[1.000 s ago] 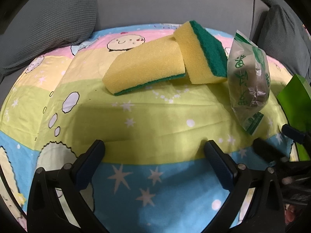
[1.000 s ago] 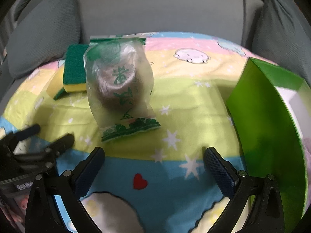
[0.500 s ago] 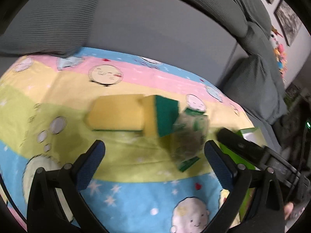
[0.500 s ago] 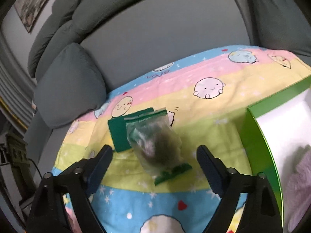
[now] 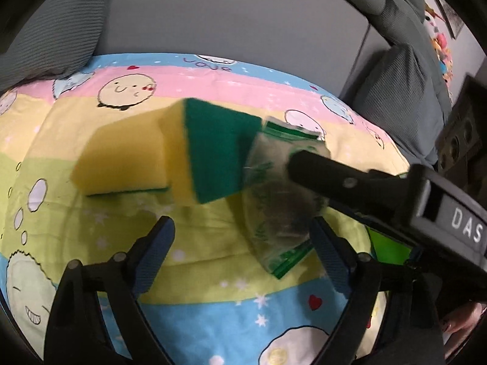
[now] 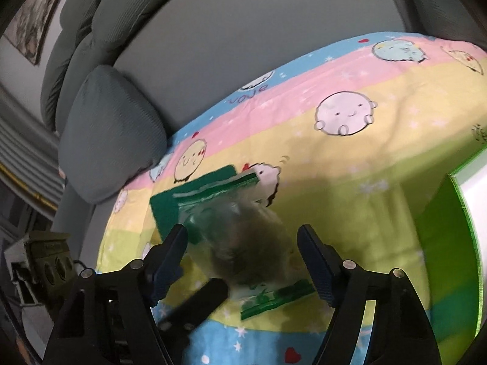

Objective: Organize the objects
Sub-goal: 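Grasp the clear green-print plastic bag with the right gripper, then carry the plastic bag with the right gripper over the white box, then open the right gripper to drop the bag into the box, then move the right gripper back toward the yellow-green sponges, then grasp the yellow sponge with green scrub side using the right gripper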

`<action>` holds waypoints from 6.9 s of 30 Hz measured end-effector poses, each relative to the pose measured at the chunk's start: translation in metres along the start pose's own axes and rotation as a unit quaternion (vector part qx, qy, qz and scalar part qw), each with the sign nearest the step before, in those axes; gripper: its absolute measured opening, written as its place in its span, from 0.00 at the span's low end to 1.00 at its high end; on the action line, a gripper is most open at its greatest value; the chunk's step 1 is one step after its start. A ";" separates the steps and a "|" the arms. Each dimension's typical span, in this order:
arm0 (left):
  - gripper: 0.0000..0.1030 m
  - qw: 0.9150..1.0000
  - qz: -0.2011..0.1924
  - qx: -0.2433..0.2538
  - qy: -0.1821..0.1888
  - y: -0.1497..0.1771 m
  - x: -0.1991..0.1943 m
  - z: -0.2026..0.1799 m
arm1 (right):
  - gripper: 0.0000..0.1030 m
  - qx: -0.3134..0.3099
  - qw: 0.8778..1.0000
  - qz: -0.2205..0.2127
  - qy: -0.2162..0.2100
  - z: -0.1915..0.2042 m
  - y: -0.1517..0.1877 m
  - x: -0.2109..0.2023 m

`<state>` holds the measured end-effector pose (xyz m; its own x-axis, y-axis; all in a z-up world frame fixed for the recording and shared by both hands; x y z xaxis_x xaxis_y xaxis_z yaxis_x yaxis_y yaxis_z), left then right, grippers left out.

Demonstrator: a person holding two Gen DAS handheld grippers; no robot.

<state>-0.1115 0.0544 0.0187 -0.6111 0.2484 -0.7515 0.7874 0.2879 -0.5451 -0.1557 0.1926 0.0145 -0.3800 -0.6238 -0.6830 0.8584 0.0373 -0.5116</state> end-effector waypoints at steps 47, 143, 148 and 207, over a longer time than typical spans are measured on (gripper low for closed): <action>0.35 0.966 -0.120 0.159 0.164 0.043 -0.107 -0.120 | 0.55 -0.020 0.988 -0.149 0.032 0.030 0.049 -0.164; 0.84 0.994 -0.077 0.032 0.065 0.016 -0.093 -0.014 | 0.68 -0.093 0.892 -0.192 0.399 -0.020 0.078 -0.145; 0.84 0.997 -0.067 0.014 0.046 0.011 -0.089 0.005 | 0.68 -0.084 0.895 -0.183 0.399 -0.020 0.072 -0.139; 0.49 0.983 -0.007 -0.146 0.109 -0.021 -0.001 0.071 | 0.53 0.079 0.996 0.004 -0.036 0.001 -0.013 0.076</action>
<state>-0.1219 -0.0176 0.0047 -0.6499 0.4264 -0.6292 0.7414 0.5376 -0.4015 -0.1956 0.1438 -0.0298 -0.3517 -0.6792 -0.6442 0.9072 -0.0777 -0.4134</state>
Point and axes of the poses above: each gripper's, at about its wrist camera, not at the fingertips, and x roughly the way its jaws point, z to its left, y to its underside, the point moved 2 cm from there along x, roughly the way its jaws point, and after that the axes turned 4 degrees about -x, right-handed, at the moved point
